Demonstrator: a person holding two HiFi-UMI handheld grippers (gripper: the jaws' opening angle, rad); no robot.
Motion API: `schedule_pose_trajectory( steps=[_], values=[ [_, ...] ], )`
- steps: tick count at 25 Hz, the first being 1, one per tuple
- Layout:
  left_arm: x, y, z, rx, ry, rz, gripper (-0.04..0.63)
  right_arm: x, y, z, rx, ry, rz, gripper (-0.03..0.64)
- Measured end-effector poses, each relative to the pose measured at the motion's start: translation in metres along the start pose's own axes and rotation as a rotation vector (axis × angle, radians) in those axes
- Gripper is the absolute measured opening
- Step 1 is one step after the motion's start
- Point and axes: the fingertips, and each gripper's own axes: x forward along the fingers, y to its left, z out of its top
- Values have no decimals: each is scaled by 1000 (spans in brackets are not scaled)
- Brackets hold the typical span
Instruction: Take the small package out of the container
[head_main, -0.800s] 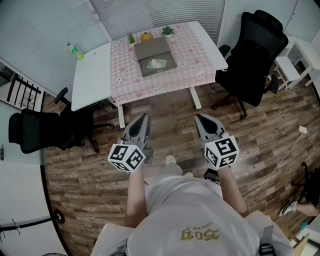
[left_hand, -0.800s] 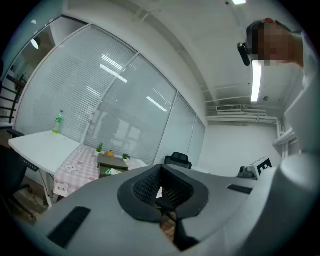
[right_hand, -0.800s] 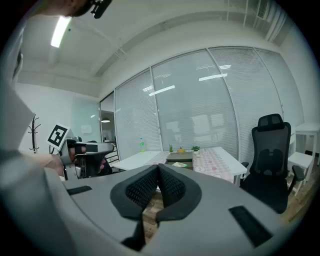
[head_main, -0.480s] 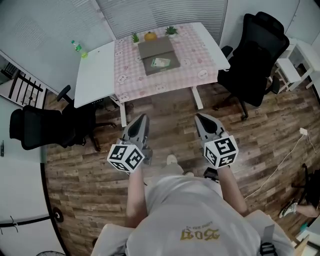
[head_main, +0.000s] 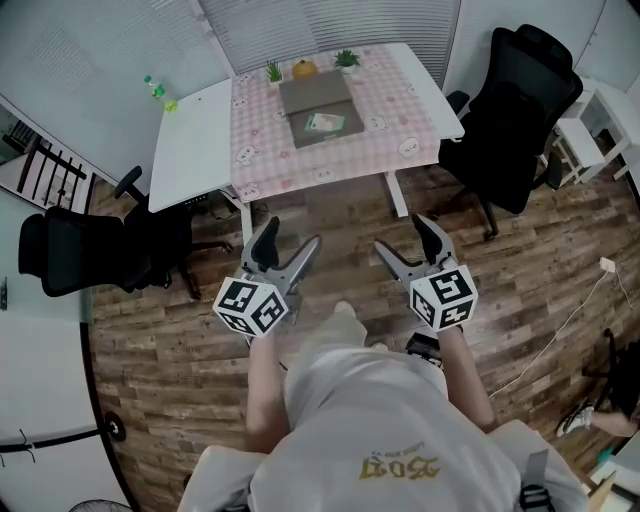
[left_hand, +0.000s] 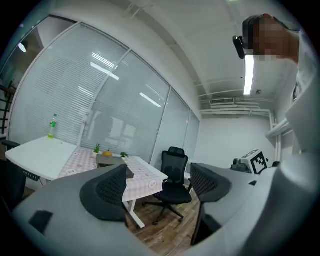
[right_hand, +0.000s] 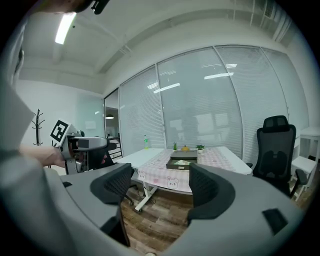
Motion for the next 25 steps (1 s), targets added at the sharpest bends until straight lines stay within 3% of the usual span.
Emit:
schedule_pose_trajectory(
  steps=[7, 14, 25],
  values=[
    [60, 48, -6, 44, 62, -16, 412, 61, -34, -5, 7, 40, 9, 362],
    [163, 142, 4, 54, 134, -59, 422, 179, -98, 9, 7, 82, 1, 362],
    [294, 255, 12, 121, 273, -211, 412, 311, -164, 19, 6, 171, -35, 365]
  ],
)
